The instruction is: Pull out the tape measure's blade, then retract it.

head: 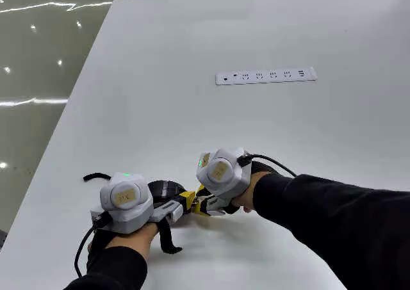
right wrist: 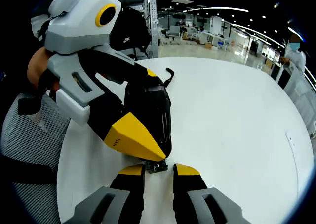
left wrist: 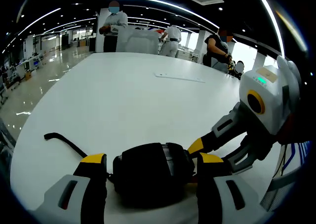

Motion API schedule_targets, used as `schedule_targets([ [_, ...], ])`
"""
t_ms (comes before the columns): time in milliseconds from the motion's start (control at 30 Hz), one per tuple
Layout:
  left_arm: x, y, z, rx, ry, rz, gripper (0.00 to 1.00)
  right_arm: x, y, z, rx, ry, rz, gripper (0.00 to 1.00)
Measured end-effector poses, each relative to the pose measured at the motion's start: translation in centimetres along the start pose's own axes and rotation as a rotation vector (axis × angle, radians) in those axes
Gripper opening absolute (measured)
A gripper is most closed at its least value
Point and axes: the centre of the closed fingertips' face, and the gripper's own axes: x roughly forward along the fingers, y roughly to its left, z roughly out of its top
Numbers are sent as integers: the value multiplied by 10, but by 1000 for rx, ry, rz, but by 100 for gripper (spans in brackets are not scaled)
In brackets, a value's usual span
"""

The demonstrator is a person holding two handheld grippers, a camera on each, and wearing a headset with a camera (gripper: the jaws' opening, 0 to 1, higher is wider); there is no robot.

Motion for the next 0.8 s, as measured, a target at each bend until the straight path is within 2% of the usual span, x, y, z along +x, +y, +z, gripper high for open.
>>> schedule_targets([
  [300, -3, 5, 2, 4, -1, 8, 78, -10, 1, -3, 15, -15, -18, 22],
  [367, -4, 5, -3, 23, 16, 4, 83, -12, 2, -4, 21, -19, -21, 23],
  [467, -6, 6, -4, 36, 10, 11, 91, -17, 5, -4, 28, -30, -32, 24],
  [600, -7, 8, -6, 25, 19, 9, 98, -28, 9, -5, 37, -63, -48, 25],
  [667, -9, 5, -4, 53, 9, -3, 99, -33, 11, -8, 48, -72, -52, 26],
  [800, -9, 3, -3, 69, 6, -21, 99, -42, 11, -11, 56, -86, -70, 27],
])
